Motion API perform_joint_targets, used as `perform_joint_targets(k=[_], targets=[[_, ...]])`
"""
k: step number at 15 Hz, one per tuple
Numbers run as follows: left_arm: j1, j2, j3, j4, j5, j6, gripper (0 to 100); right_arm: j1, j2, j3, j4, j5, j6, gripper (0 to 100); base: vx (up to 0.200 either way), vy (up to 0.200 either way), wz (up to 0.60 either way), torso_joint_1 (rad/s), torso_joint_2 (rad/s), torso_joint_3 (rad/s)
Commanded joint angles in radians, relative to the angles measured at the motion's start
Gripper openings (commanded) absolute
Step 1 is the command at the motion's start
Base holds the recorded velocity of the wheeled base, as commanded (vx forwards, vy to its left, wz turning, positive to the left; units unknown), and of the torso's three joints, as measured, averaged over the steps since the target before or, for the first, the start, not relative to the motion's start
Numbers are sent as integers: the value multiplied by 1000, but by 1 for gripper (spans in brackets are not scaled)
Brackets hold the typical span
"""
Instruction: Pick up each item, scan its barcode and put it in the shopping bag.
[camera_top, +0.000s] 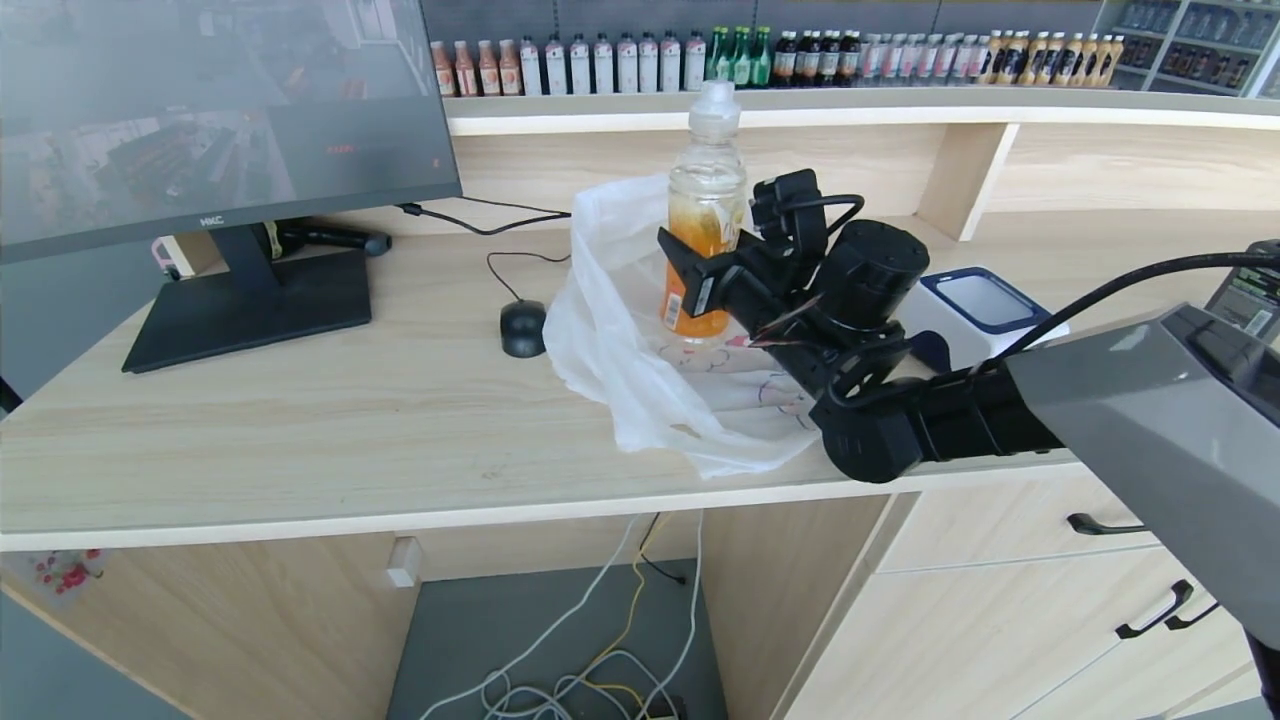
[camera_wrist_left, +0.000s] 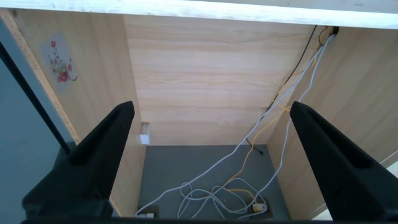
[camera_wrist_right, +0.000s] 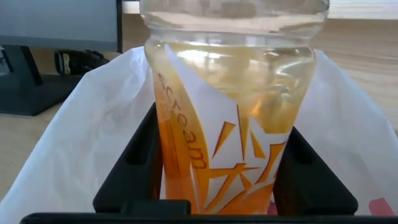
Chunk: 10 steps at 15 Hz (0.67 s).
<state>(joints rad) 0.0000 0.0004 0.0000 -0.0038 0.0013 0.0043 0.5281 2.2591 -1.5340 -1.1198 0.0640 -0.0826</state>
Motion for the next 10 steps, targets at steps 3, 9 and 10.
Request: perform_joint_targets(k=[3,9,10], targets=[[0,0,0,1,0,0,100,-10,-3,2,0,2,1,0,0,0,0,0,0,0],[0,0,0,-1,0,0,100,0,-73,48,-55,14,1,100,0,0,0,0,0,0],[0,0,0,-1,0,0,100,4,-109,80,-55,13,1,100,0,0,0,0,0,0]])
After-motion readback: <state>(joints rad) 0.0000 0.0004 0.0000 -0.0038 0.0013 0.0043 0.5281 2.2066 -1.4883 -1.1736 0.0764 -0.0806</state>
